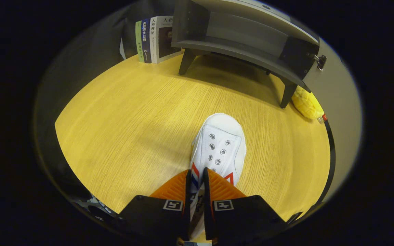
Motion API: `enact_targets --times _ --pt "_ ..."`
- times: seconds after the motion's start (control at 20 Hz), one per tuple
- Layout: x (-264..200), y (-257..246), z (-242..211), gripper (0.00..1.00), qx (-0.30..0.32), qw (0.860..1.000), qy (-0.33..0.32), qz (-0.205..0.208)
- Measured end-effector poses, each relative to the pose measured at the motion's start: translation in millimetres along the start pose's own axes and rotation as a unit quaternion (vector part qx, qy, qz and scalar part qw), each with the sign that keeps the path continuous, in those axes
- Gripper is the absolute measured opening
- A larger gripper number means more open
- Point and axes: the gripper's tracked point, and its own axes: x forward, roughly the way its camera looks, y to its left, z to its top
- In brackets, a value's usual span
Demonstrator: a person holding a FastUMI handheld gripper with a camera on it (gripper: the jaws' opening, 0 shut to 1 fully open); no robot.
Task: Open the shoe cabinet door, grab the shoes and put them into the shoe cabinet, then close the shoe cabinet door.
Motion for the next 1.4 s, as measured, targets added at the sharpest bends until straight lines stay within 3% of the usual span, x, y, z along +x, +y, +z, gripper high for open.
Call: enact_targets --times 0.15,0.45,0.95,1.4 --pt "-6.1 5.4 -4.6 0.02 0.042 0.999 -0.006 0.024" --pt "-30.7 -8.1 25.4 0.02 0.111 0.991 -0.049 0.051" --pt "-96.2 -27.5 113.1 0.02 0.109 0.980 -0.155 0.064" --pt "-169.5 -46.5 220.0 0.01 0.118 0.953 -0.267 0.080"
